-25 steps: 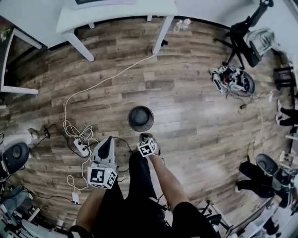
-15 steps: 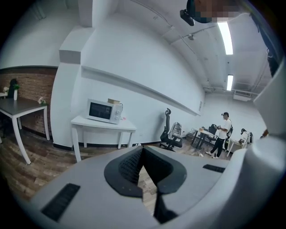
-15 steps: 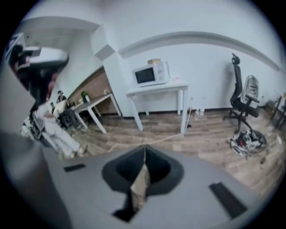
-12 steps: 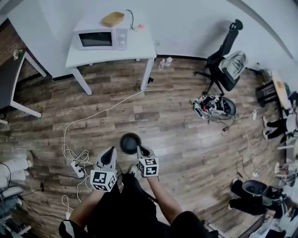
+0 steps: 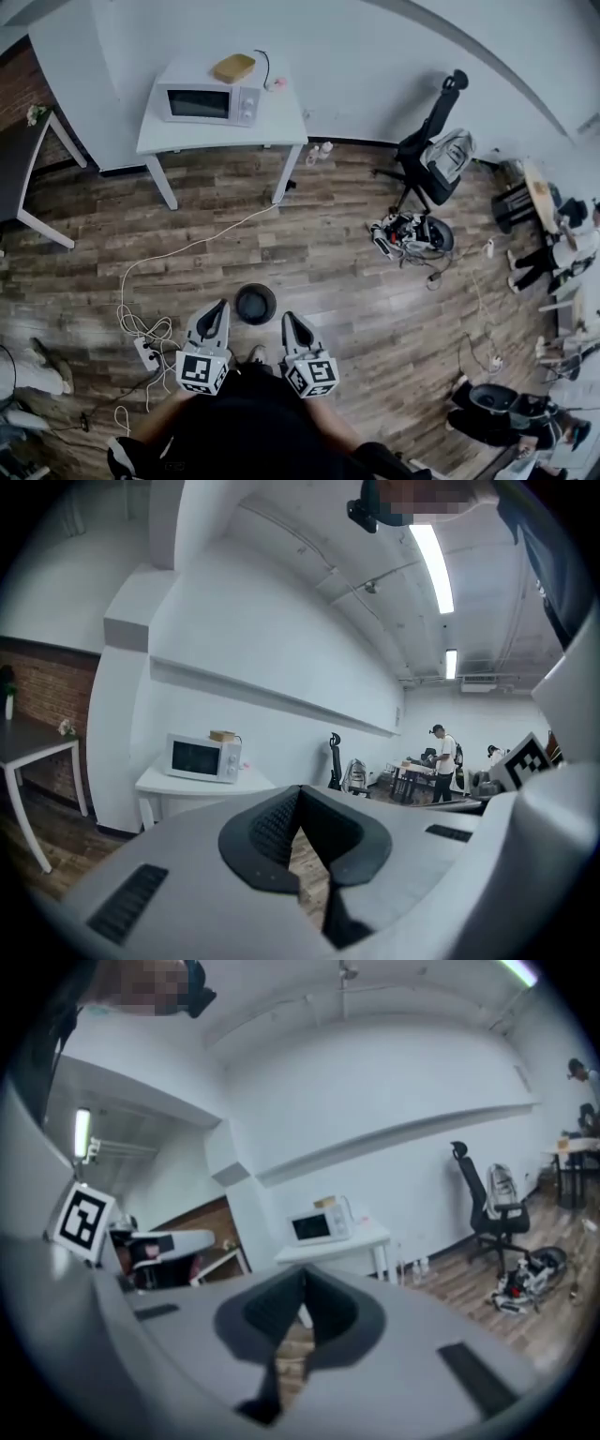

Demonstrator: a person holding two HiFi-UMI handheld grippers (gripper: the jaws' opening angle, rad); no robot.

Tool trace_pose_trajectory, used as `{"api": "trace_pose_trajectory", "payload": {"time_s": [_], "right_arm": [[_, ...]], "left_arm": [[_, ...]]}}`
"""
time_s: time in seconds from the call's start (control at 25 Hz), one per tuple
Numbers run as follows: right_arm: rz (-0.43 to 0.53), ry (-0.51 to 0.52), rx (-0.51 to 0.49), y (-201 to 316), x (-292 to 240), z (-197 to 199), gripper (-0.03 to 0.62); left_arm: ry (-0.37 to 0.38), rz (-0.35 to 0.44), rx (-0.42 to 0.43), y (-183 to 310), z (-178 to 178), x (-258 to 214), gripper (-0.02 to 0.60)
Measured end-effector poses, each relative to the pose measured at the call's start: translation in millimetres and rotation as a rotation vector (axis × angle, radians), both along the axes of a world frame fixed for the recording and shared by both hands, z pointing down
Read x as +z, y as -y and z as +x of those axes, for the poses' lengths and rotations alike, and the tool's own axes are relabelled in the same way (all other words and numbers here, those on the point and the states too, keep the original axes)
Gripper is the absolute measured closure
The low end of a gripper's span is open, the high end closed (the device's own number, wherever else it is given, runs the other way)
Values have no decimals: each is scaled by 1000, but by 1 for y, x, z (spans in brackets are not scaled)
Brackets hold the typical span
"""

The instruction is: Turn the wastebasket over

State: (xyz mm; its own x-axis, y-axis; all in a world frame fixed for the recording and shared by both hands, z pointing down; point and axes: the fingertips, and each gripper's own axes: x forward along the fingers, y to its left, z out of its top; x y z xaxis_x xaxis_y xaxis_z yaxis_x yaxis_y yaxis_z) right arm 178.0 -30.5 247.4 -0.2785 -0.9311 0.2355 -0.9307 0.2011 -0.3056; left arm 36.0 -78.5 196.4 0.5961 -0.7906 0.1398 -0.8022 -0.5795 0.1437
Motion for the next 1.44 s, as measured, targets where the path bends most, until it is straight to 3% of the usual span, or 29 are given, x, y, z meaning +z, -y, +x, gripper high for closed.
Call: {"api": "trace_pose_trajectory", "payload": {"time_s": [0.2,0.4,0.64,1.44], "right_arm": [[40,15,-25,-9,-18,-25,560],[4,11,-24,-9,-7,-31,562],[-11,17,-23,-8,-5,-36,562],[-19,-5,-33,-13,-5,-53,562]], "left_arm": [[-2,29,-50,-3,-15,-6,548],[-1,22,-64,-3,-21,-2,548],[15,31,-55,-9,-30,7,548],[-30,-12,-16,-14,-36,8,548]]}}
